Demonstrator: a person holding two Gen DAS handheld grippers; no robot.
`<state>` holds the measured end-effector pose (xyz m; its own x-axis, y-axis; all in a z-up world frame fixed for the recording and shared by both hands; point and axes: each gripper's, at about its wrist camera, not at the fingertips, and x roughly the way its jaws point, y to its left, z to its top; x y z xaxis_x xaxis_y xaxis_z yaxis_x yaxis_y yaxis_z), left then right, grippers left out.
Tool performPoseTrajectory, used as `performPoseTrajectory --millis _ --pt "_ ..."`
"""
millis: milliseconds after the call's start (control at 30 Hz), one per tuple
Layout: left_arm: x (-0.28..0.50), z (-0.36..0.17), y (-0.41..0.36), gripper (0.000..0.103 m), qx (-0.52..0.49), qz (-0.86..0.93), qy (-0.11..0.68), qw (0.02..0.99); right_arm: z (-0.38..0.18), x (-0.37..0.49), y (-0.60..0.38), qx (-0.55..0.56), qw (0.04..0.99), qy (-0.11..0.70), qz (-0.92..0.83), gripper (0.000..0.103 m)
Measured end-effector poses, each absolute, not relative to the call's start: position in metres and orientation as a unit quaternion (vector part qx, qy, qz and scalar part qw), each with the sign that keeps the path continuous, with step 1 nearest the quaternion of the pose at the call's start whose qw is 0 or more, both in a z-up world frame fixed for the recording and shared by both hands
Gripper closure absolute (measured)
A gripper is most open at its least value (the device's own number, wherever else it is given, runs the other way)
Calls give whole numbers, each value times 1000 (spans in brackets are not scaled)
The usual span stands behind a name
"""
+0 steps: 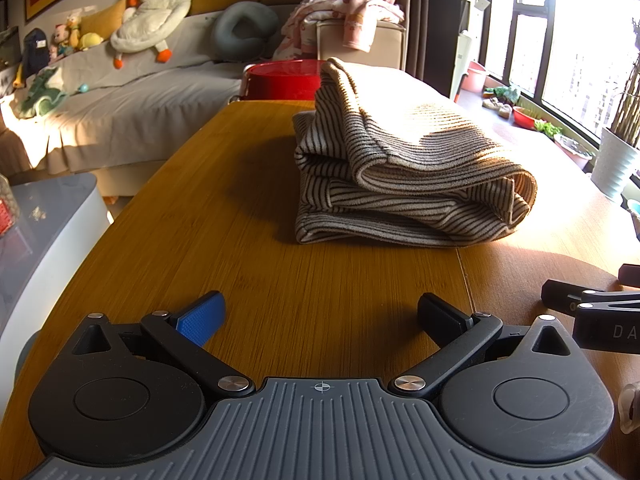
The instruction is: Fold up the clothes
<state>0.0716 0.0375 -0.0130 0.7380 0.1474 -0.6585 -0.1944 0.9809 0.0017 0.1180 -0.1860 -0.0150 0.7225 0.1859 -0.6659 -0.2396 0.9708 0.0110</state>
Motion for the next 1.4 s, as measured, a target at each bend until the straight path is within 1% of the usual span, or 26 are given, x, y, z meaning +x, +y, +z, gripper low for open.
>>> performPoseTrajectory --millis 1400 --pt "69 -12 42 0 -42 90 346 933 -15 113 -188 -33 930 352 101 0"
